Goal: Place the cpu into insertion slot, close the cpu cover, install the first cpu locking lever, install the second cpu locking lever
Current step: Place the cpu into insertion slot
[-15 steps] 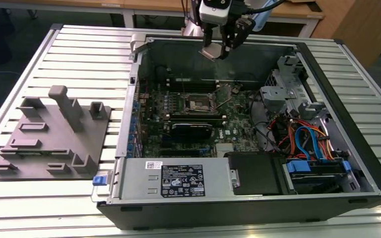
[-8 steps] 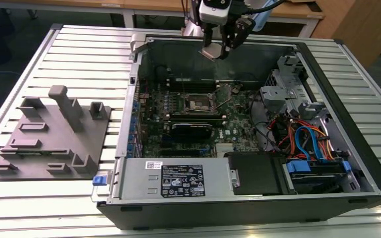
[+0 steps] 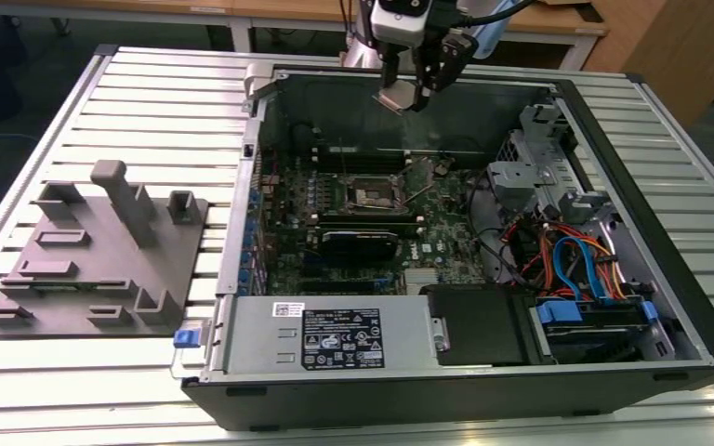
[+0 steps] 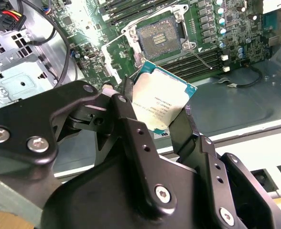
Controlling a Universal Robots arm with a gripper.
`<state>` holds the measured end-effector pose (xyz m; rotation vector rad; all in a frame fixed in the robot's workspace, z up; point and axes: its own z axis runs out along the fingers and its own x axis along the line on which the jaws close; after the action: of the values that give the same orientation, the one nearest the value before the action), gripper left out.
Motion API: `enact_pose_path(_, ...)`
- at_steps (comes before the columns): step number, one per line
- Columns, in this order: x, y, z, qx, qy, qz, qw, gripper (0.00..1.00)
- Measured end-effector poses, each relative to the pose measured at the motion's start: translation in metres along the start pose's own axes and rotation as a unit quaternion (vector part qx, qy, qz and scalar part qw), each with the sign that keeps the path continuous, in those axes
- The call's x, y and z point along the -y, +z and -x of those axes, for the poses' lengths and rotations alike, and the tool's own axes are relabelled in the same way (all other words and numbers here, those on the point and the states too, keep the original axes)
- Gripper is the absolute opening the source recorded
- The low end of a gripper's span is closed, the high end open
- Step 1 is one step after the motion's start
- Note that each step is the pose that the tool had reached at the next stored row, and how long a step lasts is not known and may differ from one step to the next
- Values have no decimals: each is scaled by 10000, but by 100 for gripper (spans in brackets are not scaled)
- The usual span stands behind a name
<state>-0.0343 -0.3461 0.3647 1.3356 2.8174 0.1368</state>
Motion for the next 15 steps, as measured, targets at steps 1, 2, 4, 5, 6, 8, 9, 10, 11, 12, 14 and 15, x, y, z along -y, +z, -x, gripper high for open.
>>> enact_pose_path(1,0,0,0,1,7,0,10000,54)
enact_pose_path(2,0,0,0,1,9,0,10000,54)
enact_pose_path(4,0,0,0,1,11,0,10000,54)
enact_pose_path(5,0,0,0,1,11,0,10000,54)
enact_pose_path(6,0,0,0,1,12,0,10000,54)
enact_pose_path(8,0,0,0,1,12,0,10000,54)
enact_pose_path(9,0,0,0,1,12,0,10000,54)
enact_pose_path(10,0,0,0,1,13,0,10000,54)
enact_pose_path(11,0,0,0,1,13,0,10000,54)
enact_pose_path(12,0,0,0,1,13,0,10000,54)
enact_pose_path(14,0,0,0,1,13,0,10000,54)
enact_pose_path(15,0,0,0,1,14,0,10000,54)
